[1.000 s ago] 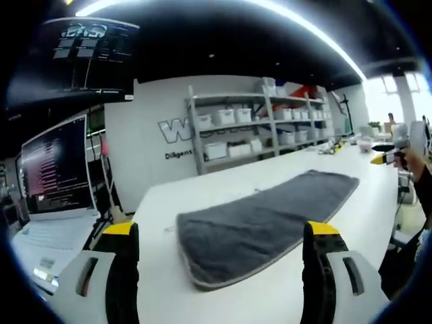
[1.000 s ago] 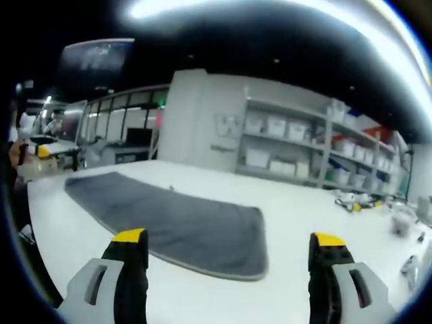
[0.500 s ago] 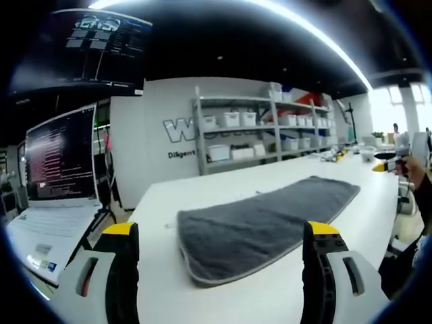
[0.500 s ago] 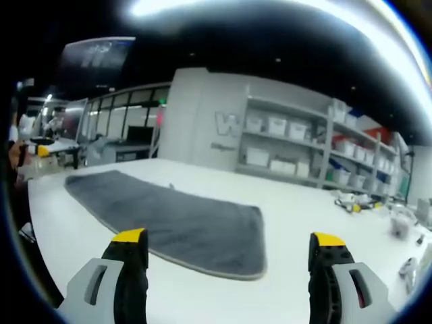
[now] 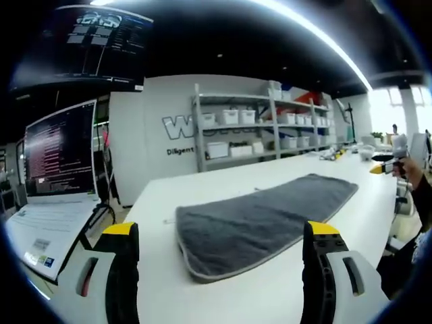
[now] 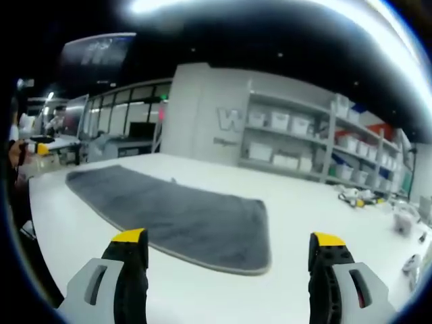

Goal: Open the folded towel by lifting each exposed corner and separating the folded layers until the towel lies flat within the target outline without major curled edges

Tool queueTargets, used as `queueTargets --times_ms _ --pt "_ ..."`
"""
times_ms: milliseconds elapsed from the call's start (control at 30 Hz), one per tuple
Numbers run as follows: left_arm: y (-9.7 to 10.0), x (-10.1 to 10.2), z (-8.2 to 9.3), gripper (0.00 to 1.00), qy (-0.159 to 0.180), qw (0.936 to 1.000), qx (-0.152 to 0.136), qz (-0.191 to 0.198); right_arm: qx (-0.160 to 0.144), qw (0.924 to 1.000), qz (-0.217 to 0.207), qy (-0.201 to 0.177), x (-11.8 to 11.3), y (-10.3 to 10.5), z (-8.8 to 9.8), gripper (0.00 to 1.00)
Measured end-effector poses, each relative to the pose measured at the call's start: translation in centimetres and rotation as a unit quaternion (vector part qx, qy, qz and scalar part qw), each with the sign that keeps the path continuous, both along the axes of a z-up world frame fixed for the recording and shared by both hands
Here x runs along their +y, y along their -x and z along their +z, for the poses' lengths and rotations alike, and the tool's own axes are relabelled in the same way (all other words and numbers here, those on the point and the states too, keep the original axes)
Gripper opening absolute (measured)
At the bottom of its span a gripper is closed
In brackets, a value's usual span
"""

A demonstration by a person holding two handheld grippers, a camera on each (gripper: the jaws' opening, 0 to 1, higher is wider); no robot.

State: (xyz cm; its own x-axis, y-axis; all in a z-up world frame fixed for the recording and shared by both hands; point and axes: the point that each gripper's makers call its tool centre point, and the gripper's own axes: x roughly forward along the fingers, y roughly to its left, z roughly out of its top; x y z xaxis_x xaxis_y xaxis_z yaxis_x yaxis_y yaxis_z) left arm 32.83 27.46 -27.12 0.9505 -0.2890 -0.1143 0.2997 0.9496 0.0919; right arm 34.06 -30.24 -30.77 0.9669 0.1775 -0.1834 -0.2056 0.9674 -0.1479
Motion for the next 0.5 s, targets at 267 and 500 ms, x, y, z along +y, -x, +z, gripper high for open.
queueTargets --times_ms 267,500 --pt "-0.4 -0.5 0.1 0.99 0.007 0.9999 0.000 -0.011 -0.004 1.0000 0.004 -0.001 0.5 -0.2 0.9 0.99" --pt "0.7 -0.8 1.0 0.97 0.020 0.9993 -0.007 -0.030 -0.018 0.9998 0.009 0.000 1.0 0.4 2.3 0.99"
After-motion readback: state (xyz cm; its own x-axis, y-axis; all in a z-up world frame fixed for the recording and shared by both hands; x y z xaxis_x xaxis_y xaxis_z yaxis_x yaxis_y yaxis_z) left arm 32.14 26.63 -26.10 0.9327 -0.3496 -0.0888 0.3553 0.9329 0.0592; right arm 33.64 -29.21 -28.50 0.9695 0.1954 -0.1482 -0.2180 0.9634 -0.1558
